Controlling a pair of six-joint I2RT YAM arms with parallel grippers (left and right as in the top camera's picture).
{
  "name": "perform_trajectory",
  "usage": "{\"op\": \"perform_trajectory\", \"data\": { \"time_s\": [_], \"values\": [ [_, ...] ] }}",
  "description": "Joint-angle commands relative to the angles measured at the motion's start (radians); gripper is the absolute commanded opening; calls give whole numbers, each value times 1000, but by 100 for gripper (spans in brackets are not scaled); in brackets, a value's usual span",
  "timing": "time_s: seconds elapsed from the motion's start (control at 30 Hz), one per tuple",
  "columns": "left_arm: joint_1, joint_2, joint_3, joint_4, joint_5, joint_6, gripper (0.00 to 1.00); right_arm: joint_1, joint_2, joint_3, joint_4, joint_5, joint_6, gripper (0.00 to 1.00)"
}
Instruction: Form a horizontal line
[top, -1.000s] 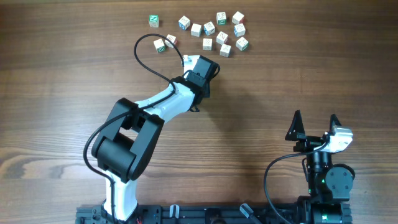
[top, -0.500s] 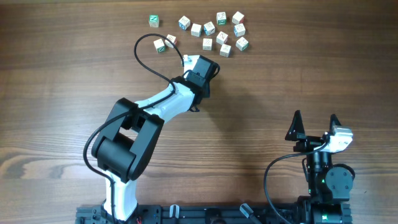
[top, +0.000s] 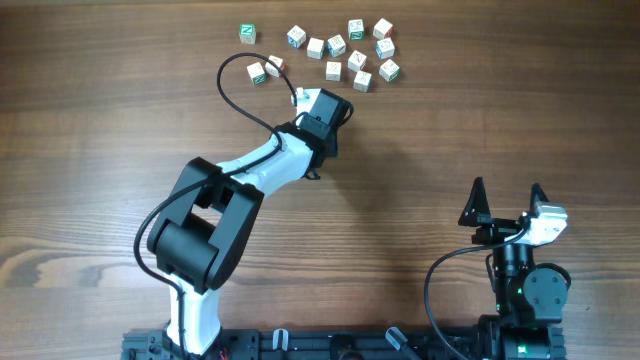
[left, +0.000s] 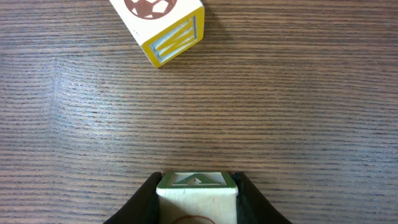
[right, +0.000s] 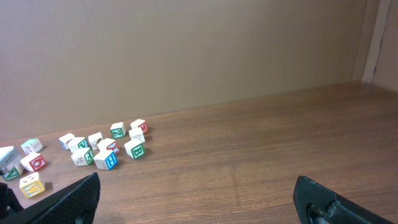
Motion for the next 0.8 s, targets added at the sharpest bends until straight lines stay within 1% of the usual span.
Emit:
{"op": "perform_trajectory", "data": {
  "time_s": [0.0, 0.17, 0.37, 0.5, 0.53, 0.57, 0.6, 0.67, 0.7, 0.77],
  "values": [
    [-22, 35, -35, -17, 69, 30, 20, -3, -8, -1, 3, -12, -18, 100],
    [-25, 35, -35, -24, 70, -8, 22, -3, -8, -1, 3, -12, -18, 100],
    [-24, 35, -35, -34, 65, -7, 24, -3, -8, -1, 3, -12, -18, 100],
    [-25, 35, -35, -26, 60, -8, 31, -3, -8, -1, 3, -12, -17, 100],
    [-25, 35, -35, -23, 58, -7, 34, -3, -8, -1, 3, -12, -18, 100],
    [-25, 34, -34, -19, 57, -7, 40, -3, -8, -1, 3, -12, -18, 100],
    [-25, 32, -33, -18, 57, -7, 44, -3, -8, -1, 3, -12, -18, 100],
    [-25, 24, -33, -12, 58, -7, 55, -3, -8, -1, 3, -12, -18, 100],
    [-25, 17, -33, -8, 58, -6, 63, -3, -8, -1, 3, -12, -18, 100],
    [-25, 3, -33, -1, 58, -3, 75, -3, -8, -1, 3, -12, -18, 100]
  ]
}}
